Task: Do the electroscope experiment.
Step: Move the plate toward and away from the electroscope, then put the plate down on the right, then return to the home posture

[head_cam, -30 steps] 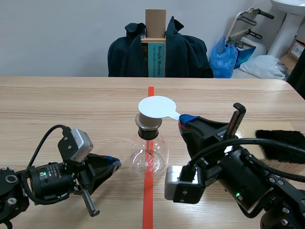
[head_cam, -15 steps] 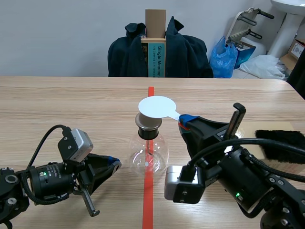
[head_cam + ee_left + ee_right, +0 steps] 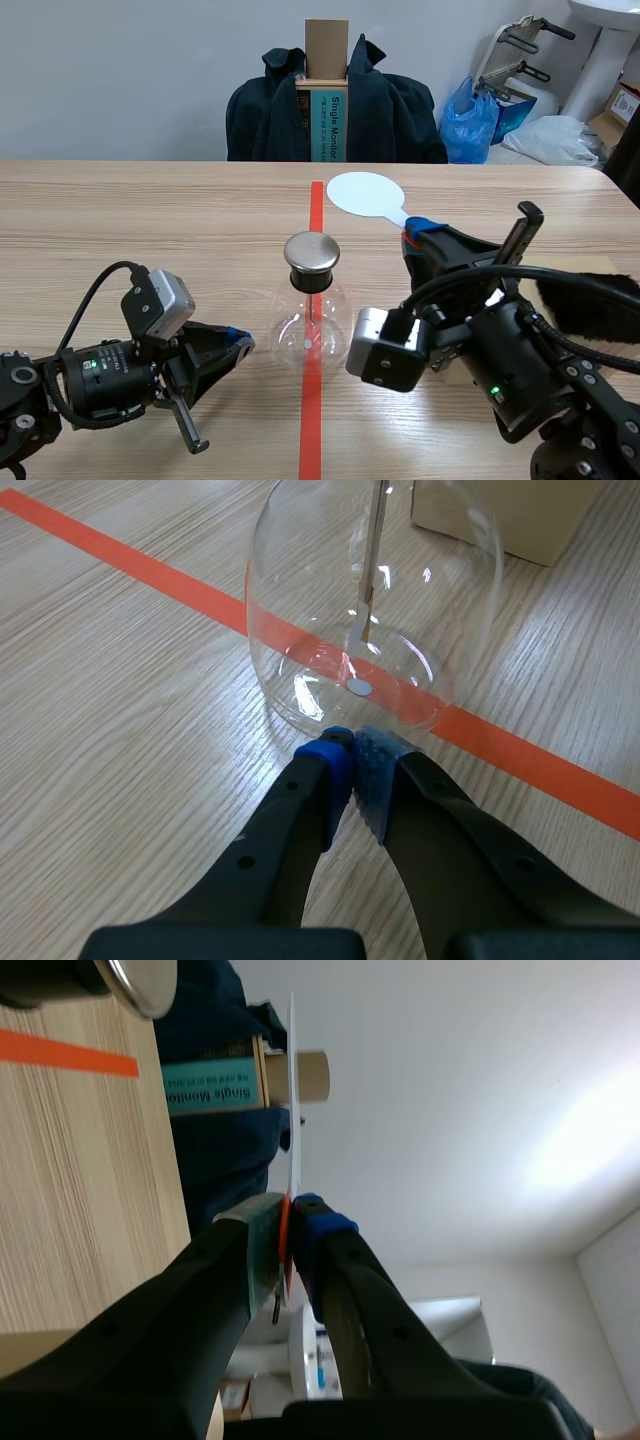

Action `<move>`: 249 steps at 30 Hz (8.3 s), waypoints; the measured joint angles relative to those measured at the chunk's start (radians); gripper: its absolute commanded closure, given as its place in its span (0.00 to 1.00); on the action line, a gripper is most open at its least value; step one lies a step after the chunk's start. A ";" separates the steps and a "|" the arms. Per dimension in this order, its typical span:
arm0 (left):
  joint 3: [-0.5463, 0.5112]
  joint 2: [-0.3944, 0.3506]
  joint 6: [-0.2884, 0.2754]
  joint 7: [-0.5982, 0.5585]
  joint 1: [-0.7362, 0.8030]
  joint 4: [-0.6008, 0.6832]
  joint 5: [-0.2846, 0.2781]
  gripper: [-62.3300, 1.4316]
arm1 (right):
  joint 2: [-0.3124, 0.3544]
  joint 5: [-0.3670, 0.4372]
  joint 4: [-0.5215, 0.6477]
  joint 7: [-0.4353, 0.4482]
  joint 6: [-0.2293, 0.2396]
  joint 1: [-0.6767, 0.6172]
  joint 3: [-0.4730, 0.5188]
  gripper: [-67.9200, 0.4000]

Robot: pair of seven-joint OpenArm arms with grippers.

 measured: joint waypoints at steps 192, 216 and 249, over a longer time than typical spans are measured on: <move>0.000 -0.002 0.024 -0.027 0.000 0.000 0.000 0.93 | 0.000 0.044 -0.005 -0.269 -0.054 -0.285 0.142 0.98; -0.006 -0.095 0.023 -0.035 0.055 0.123 -0.010 0.93 | 0.000 0.076 -0.032 -0.306 -0.054 -0.247 0.103 0.98; -0.356 -0.276 0.023 -0.018 0.635 0.720 -0.050 0.00 | 0.280 0.993 0.262 -0.247 0.025 -0.618 0.189 0.00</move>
